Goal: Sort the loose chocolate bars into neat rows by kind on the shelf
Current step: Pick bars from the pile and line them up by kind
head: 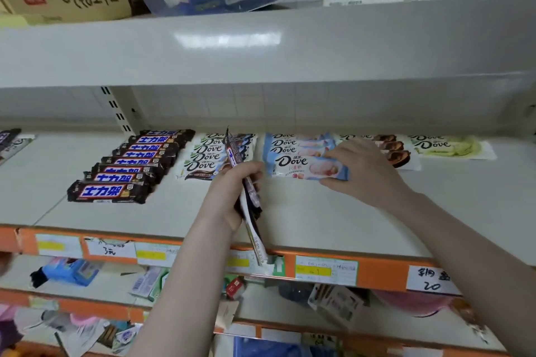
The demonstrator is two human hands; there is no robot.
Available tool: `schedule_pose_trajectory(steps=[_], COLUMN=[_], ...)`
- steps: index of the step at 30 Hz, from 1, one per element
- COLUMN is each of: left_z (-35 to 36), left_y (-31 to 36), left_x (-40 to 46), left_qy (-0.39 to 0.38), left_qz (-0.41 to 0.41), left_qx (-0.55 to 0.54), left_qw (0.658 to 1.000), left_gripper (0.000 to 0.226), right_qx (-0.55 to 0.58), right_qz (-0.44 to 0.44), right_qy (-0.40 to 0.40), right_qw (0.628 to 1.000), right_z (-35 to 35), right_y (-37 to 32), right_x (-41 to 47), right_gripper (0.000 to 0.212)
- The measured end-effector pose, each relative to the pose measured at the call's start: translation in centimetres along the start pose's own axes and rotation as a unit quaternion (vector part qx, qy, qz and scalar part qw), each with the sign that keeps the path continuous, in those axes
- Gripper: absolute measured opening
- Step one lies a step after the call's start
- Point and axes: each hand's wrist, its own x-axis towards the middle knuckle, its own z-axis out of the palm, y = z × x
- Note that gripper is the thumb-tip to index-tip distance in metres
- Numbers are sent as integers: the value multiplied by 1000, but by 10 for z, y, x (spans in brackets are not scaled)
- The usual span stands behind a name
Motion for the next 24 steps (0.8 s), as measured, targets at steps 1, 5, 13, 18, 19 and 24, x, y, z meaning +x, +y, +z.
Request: schedule_pose_trajectory(steps=[1, 5, 13, 18, 19, 24], left_z=[-1, -7, -13, -13, -14, -15], left_y=[0, 1, 10, 11, 11, 13], left_x=[1, 4, 13, 15, 16, 18], left_qy=[-3, -7, -5, -12, -14, -31], left_qz=[-1, -9, -24, -42, -44, -49], left_qx=[3, 10, 28, 23, 22, 22], left_qw=[1000, 1000, 999, 999, 999, 998], left_gripper=[13, 14, 14, 16, 16, 15], right_qx=[2, 19, 4, 15, 18, 11], right_qz=[-9, -3, 47, 74, 82, 81], right_qy=[-6, -38, -69, -65, -65, -71], right_qw=[1000, 999, 997, 995, 994, 994], right_z=[5, 20, 38, 42, 42, 47], right_y=[1, 4, 12, 14, 14, 16], right_x=[3, 11, 22, 20, 20, 21], right_gripper=[37, 39, 37, 36, 36, 35])
